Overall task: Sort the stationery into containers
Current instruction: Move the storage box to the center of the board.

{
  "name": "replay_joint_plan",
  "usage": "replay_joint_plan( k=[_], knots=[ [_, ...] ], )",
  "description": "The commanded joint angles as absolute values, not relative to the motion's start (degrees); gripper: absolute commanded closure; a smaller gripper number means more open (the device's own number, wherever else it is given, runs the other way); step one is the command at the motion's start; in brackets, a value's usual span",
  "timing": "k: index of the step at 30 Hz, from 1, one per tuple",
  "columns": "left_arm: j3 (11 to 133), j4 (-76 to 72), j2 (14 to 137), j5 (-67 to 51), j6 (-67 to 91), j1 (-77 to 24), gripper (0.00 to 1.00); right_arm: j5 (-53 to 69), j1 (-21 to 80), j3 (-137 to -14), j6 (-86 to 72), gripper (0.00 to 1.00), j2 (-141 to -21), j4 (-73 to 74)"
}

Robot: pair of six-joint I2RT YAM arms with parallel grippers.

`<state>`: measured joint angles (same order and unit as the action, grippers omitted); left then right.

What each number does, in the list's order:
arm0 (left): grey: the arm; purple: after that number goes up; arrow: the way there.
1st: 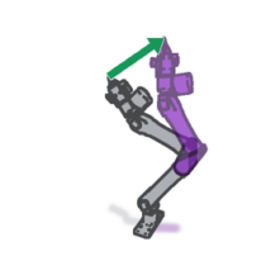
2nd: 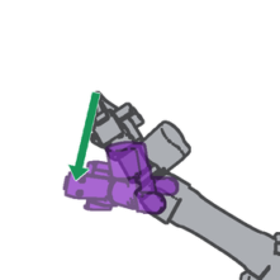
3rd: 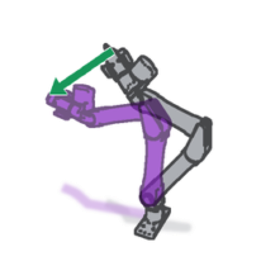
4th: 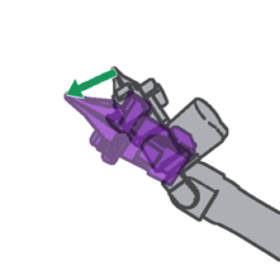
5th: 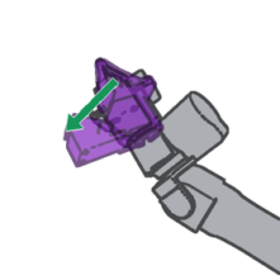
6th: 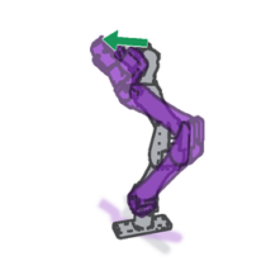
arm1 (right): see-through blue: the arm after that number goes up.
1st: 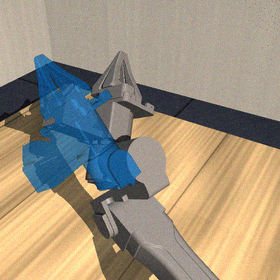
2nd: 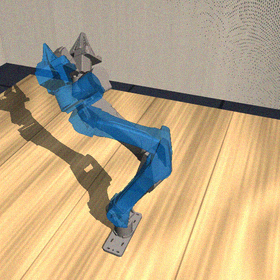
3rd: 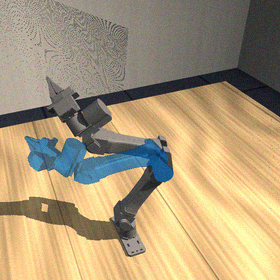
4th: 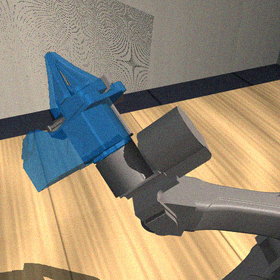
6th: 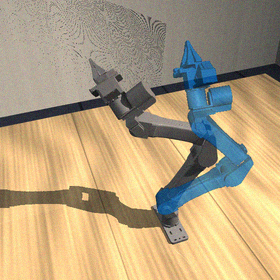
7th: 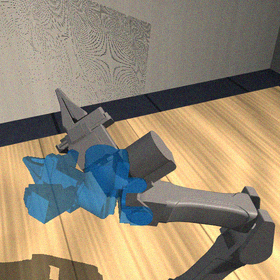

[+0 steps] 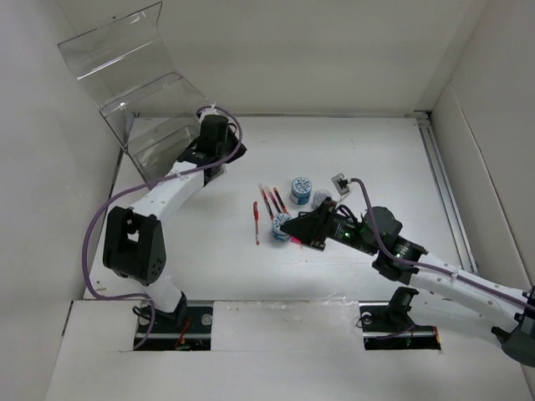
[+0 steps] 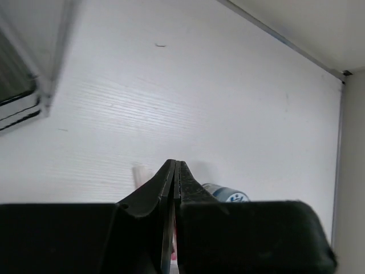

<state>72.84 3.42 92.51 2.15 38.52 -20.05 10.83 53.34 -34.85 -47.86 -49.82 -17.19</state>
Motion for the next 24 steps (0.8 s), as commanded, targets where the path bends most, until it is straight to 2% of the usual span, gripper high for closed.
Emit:
replay_joint_plan(
  k=[1,7,9,11,12,13,16,19,21,24],
  knots=[
    [77.69,1.93,94.56,0.97,41.3,-21.26,1.0,9.14,53.44,-35.77,-46.76,0.55,-48.16,-17.4],
    [78.93,1.93,93.18,2.89,41.23,-22.85,1.0,8.61,53.44,-35.77,-46.23,0.55,-47.64,-16.88],
    [77.27,5.16,85.56,9.72,40.61,-22.85,1.0,9.31,53.44,-35.77,-46.23,0.55,-47.64,-16.88],
    [74.98,7.36,83.17,12.11,39.81,-22.85,1.0,9.32,53.44,-35.77,-46.23,0.55,-48.16,-16.88],
    [73.58,8.77,78.1,17.35,39.81,-22.85,1.0,10.01,53.44,-35.77,-46.23,0.55,-48.16,-16.88],
    [72.09,10.18,75.44,20.1,39.81,-22.85,0.96,10.02,53.44,-35.77,-46.23,0.55,-48.16,-16.88],
    [64.71,15.89,64.72,31.26,40.86,-22.85,0.74,10.02,53.44,-35.77,-46.23,0.55,-46.76,-16.88],
    [57.14,19.15,55.42,37.6,42.01,-20.93,0.64,10.02,53.44,-35.24,-46.23,0.55,-45.26,-16.88],
    [53.81,19.68,52.31,37.62,42.01,-19.52,0.57,10.72,53.44,-35.24,-46.23,0.55,-45.26,-16.88],
    [53.17,21.26,51.32,40.95,40.52,-19.51,0.54,12.04,53.44,-35.24,-46.23,0.55,-46.66,-16.88]
  ],
)
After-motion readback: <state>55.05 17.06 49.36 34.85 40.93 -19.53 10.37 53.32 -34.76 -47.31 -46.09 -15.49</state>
